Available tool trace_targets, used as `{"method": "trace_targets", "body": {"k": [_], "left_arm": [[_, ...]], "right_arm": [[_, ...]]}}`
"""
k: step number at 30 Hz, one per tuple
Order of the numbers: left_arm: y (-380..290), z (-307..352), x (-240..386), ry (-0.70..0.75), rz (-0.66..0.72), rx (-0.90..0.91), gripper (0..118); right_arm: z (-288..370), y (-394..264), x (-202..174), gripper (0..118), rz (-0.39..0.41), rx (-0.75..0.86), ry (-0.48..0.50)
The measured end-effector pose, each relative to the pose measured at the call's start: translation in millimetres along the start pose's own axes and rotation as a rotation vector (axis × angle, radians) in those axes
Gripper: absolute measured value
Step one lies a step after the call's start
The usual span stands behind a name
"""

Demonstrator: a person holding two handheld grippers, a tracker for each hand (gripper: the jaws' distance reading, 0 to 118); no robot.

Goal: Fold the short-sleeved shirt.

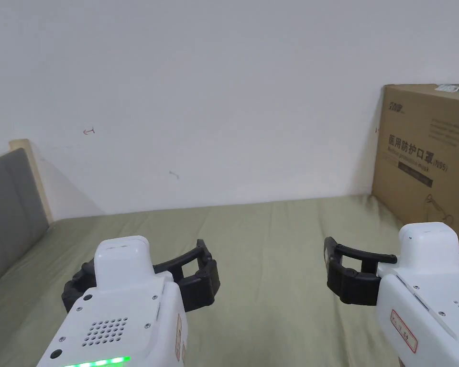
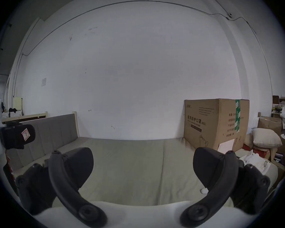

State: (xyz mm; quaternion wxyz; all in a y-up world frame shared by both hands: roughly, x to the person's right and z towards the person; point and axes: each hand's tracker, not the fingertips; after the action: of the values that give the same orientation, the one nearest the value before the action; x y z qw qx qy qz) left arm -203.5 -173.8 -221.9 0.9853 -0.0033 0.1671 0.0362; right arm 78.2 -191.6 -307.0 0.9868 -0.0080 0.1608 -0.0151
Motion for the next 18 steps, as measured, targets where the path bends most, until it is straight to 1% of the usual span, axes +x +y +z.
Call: {"method": "trace_targets", "body": {"k": [4, 9, 13, 18], "left_arm": [[1.7, 0.5, -5.5, -0.043, 0.020, 0.001, 118], [2.4, -3.6, -5.5, -0.041, 0.013, -0.035, 118], [3.0, -2.5, -10.0, -0.065, 0.050, -0.039, 118], [5.7, -2.8, -12.9, -0.062, 0.065, -0.047, 118]], "right_arm": [[-4.5, 1.2, -1.1, 118, -0.013, -0.011, 0.005], [-6.9, 0.3, -1.8, 118, -0.011, -0.024, 0.014], [-8.1, 0.1, -2.4, 118, -0.010, -0.029, 0.017], [-11.6, -2.2, -3.2, 118, -0.020, -0.045, 0.021]]}}
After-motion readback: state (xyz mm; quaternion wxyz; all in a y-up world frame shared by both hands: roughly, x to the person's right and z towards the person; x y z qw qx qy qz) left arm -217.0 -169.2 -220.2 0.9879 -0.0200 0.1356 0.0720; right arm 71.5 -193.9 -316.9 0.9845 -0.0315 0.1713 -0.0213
